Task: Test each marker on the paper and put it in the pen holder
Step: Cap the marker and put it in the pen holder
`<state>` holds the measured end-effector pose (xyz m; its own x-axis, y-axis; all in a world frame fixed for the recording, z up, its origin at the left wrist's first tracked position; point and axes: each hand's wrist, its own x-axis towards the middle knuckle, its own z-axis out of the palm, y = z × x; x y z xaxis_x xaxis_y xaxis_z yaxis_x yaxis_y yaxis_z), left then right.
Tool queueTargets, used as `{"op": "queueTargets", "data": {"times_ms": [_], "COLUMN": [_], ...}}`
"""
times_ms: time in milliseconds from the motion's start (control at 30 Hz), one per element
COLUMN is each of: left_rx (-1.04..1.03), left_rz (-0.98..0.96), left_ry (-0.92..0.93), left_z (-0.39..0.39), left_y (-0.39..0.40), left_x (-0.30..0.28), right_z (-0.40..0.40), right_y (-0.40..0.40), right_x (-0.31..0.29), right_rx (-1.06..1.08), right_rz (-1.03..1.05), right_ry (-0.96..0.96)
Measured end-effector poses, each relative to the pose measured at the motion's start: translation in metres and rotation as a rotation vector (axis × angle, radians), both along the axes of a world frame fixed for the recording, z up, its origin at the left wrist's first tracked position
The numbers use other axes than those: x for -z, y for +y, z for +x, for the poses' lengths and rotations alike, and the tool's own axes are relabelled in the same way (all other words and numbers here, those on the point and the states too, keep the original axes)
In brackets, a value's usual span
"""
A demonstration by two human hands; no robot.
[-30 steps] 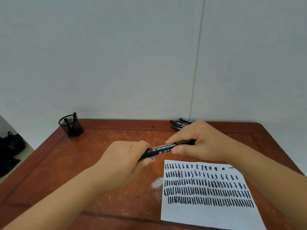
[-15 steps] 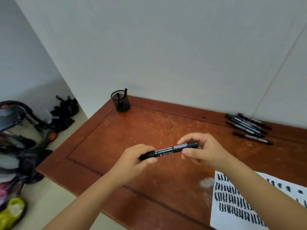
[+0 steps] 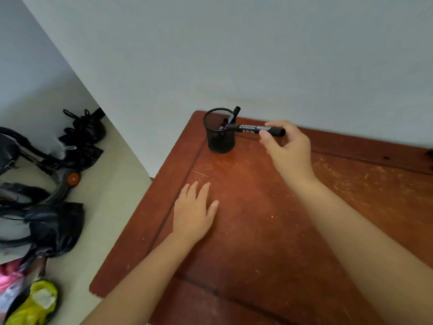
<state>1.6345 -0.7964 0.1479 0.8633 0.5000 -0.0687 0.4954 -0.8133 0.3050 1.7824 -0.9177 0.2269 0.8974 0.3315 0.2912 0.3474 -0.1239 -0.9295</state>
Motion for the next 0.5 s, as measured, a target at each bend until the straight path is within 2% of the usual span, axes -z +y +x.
{"op": "queueTargets", "data": {"times_ms": [133, 200, 333, 500], "left_rx": [0.013, 0.056, 0.061, 0.029], "left_rz": [0.036, 0.098, 0.051, 0.007], "left_ry": [0.204, 0.237, 0.285, 0.355], "left_z": [0.009, 0.008, 0.008, 0.008], "left_y": [0.027, 0.032, 0.034, 0.036], "left_x": [0.033, 0.044, 0.048, 0.049], "right_z": [0.035, 0.05, 0.062, 0.057], "right_y": [0.062, 0.083, 0.113, 0.122], "right_x": [0.008, 0.016, 0.036, 0.053], "right_rx": [0.102, 0.115, 0.051, -0.017], "right_rz": [-0.045, -0.138, -0.337, -0.335], "right_ry": [-0.021, -0.051, -0.018, 0.125]}}
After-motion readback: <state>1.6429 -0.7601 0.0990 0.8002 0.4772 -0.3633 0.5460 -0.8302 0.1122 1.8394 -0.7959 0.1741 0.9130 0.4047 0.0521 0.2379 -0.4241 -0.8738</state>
